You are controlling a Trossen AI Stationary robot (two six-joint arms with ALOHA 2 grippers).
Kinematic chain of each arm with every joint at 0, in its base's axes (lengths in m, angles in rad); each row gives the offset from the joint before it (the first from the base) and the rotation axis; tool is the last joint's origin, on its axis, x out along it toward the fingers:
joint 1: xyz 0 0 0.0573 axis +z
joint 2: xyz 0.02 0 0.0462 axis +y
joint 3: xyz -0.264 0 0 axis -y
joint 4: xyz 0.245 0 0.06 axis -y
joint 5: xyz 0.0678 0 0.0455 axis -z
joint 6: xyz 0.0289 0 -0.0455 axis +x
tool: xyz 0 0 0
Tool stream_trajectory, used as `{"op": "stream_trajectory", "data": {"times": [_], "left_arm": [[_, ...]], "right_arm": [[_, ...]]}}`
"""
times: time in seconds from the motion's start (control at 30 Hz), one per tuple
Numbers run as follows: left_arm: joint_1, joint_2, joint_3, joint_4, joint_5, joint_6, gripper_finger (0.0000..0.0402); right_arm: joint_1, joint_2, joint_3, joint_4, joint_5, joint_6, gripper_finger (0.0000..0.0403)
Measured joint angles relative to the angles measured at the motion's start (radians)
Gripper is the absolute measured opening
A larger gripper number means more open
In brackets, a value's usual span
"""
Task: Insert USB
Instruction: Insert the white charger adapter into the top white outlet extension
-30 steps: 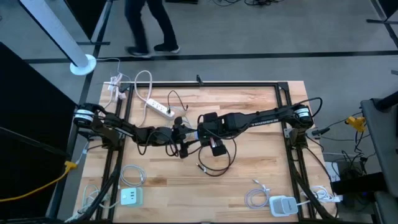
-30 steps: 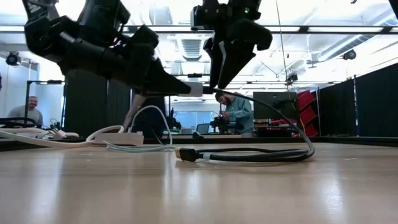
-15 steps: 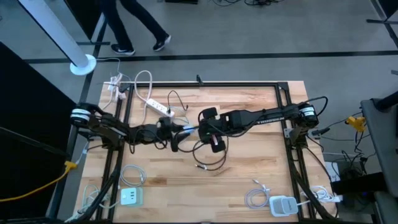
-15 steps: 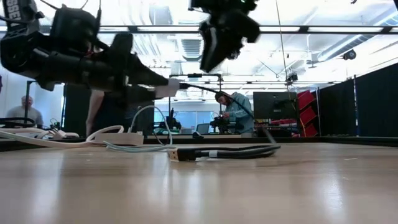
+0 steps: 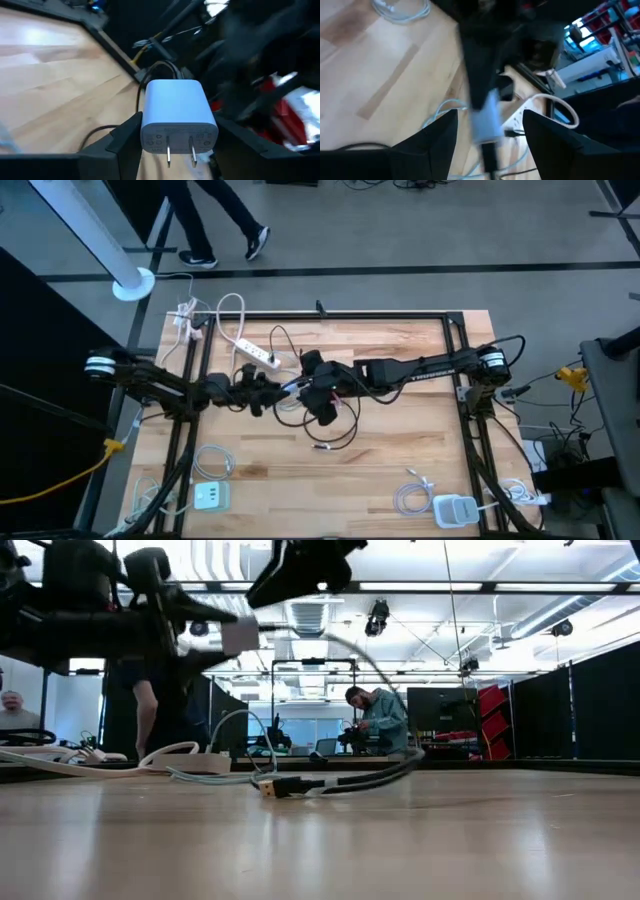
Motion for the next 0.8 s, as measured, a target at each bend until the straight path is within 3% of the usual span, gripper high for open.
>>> {"op": "stream_trajectory", "data": {"times": [0.27,0.6,0.8], "left_arm": [[0.0,-0.108,-0.005,-0.066,0.026,-0.02,0.0195],[0.0,-0.127,-0.003,-0.074,0.08,0.005,0.0195],[0.0,-0.133,-0.004,-0.079,0.102,0.01,0.0195]], "right_arm": [[0.0,0.033,-0.001,0.069,0.008,-0.103,0.022],[-0.026,0.035,-0.006,0.134,-0.03,-0.149,0.0229],[-0.037,0.078,-0.008,0.164,-0.044,-0.149,0.0212]]}}
